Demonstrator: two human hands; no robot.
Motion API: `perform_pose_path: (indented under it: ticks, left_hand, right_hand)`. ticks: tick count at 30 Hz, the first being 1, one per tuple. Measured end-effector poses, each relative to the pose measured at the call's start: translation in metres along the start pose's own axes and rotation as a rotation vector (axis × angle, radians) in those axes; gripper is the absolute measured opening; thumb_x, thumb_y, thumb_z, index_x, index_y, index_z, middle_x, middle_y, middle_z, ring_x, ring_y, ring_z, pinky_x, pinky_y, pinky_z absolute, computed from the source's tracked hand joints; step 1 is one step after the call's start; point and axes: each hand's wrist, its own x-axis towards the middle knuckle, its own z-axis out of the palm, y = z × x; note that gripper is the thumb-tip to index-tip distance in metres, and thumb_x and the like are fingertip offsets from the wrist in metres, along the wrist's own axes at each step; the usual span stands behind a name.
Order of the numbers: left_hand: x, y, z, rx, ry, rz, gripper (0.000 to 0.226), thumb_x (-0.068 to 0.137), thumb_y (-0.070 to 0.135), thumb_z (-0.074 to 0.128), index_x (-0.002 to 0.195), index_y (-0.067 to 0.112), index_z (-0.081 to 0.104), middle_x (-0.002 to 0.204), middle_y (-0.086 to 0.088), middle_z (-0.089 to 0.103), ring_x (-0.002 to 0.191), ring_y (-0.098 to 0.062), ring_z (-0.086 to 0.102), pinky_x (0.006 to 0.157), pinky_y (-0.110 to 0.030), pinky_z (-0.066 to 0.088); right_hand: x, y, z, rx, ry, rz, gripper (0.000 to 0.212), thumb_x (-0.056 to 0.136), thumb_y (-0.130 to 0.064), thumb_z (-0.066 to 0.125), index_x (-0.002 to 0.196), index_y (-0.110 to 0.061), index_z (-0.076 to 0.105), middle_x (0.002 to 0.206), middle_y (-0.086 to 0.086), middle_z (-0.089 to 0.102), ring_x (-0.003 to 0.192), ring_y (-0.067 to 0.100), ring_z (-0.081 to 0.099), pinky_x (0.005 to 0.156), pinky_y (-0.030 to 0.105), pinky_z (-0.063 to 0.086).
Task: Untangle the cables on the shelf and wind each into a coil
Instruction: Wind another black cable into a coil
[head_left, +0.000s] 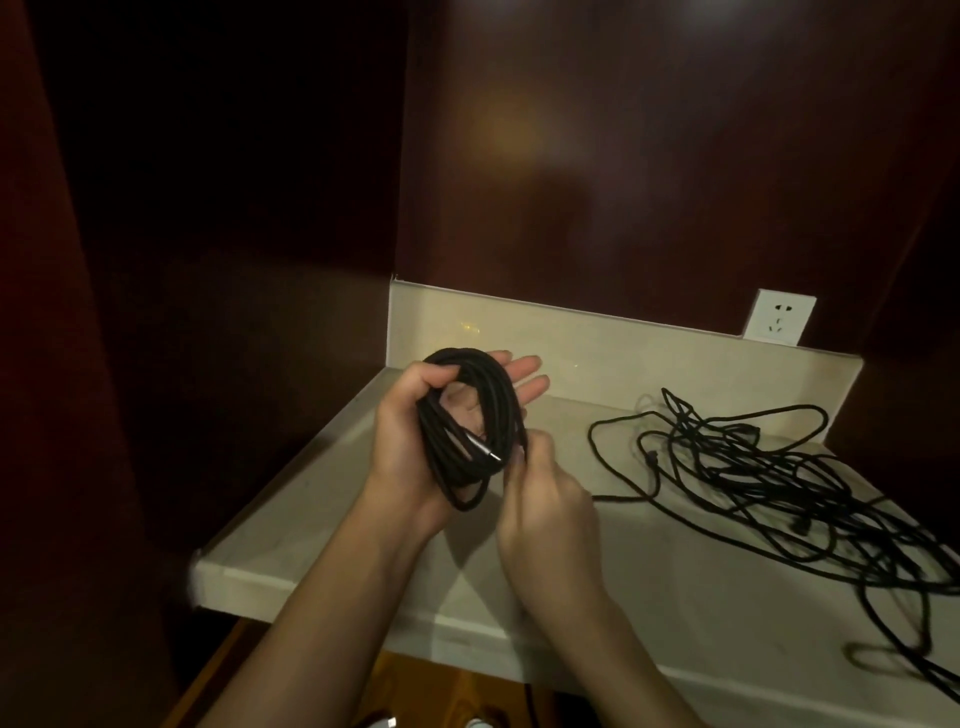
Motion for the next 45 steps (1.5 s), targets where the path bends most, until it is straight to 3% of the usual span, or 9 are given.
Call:
perform_pose_path:
  ticks: [7,16,20,24,28,32,38,43,45]
  left_hand:
    - [0.003,0.015,-0.002,0.026,0.094,0.085,0.041,0.081,0.028,0.048,0.107,0.001,0.066,0.099,-0.014,0.072,0.082,-0.027,0.071,0.076,-0.033,0.054]
    - [0.003,0.013,-0.002,0.112,0.043,0.038,0.044,0.097,0.035,0.040,0.111,-0.001,0.061,0.092,-0.017,0.068,0.102,-0.043,0.070,0.100,-0.056,0.049]
    - [0.010,0.010,-0.006,-0.044,0.078,0.132,0.034,0.090,0.036,0.046,0.101,0.006,0.058,0.083,-0.009,0.055,0.067,-0.023,0.055,0.065,-0.032,0.043]
    - [0.013,0.018,-0.017,-0.050,0.258,0.433,0.032,0.094,0.033,0.044,0.113,0.008,0.053,0.086,-0.009,0.060,0.066,-0.019,0.052,0.057,-0.028,0.039]
    - [0.015,0.013,-0.029,0.409,0.476,0.761,0.031,0.080,0.045,0.060,0.104,0.025,0.060,0.104,-0.014,0.066,0.075,-0.020,0.055,0.062,-0.030,0.046]
    - [0.017,0.003,-0.039,1.073,0.302,0.941,0.027,0.092,0.041,0.058,0.114,0.025,0.058,0.091,0.003,0.061,0.084,-0.008,0.060,0.074,-0.026,0.048]
    - [0.014,0.003,-0.040,1.287,-0.301,0.241,0.027,0.100,0.041,0.053,0.102,0.017,0.063,0.089,0.002,0.066,0.083,-0.011,0.063,0.077,-0.027,0.050]
    - [0.009,0.000,-0.029,1.057,-0.348,-0.033,0.033,0.103,0.044,0.042,0.084,0.026,0.061,0.071,0.009,0.059,0.066,-0.006,0.054,0.064,-0.023,0.044]
    - [0.011,-0.005,-0.028,0.968,-0.344,-0.131,0.037,0.095,0.057,0.049,0.086,0.026,0.068,0.078,-0.006,0.061,0.073,-0.024,0.055,0.066,-0.039,0.048]
  right_hand:
    - [-0.015,-0.006,-0.013,0.368,-0.283,0.126,0.016,0.105,-0.036,0.037,0.093,-0.034,0.046,0.060,-0.006,0.051,0.057,0.012,0.051,0.056,0.035,0.039]
    - [0.011,0.005,-0.026,0.487,-0.200,0.205,0.027,0.103,-0.026,0.046,0.080,-0.020,0.060,0.054,-0.006,0.052,0.051,0.005,0.049,0.052,0.018,0.038]
    - [-0.009,-0.005,-0.010,0.372,-0.312,0.196,0.027,0.104,-0.029,0.040,0.086,-0.025,0.060,0.058,-0.006,0.055,0.055,0.007,0.054,0.058,0.028,0.045]
    - [-0.037,-0.001,0.000,0.391,-0.423,0.285,0.024,0.105,-0.028,0.040,0.085,-0.030,0.052,0.060,-0.002,0.054,0.056,0.006,0.052,0.067,0.043,0.047]
    - [-0.049,0.004,-0.009,0.287,-0.453,0.067,0.014,0.103,-0.033,0.045,0.090,-0.030,0.047,0.063,-0.009,0.050,0.061,0.011,0.052,0.060,0.035,0.043]
    - [-0.028,0.000,-0.030,0.078,-0.466,-0.171,0.020,0.098,-0.038,0.041,0.113,-0.037,0.054,0.085,-0.009,0.063,0.078,0.010,0.061,0.069,0.036,0.052]
    - [0.043,-0.003,-0.080,-0.098,-0.449,-0.515,0.012,0.089,-0.031,0.059,0.096,-0.029,0.068,0.087,-0.010,0.070,0.073,0.011,0.065,0.065,0.035,0.054]
    - [0.076,-0.004,-0.086,0.275,-0.727,-0.178,0.018,0.077,-0.019,0.084,0.077,-0.013,0.066,0.068,-0.001,0.071,0.065,0.006,0.065,0.064,0.021,0.048]
    - [0.081,-0.001,-0.084,0.361,-0.784,-0.088,0.019,0.078,-0.019,0.083,0.076,-0.009,0.066,0.065,0.002,0.070,0.061,0.009,0.064,0.062,0.022,0.047]
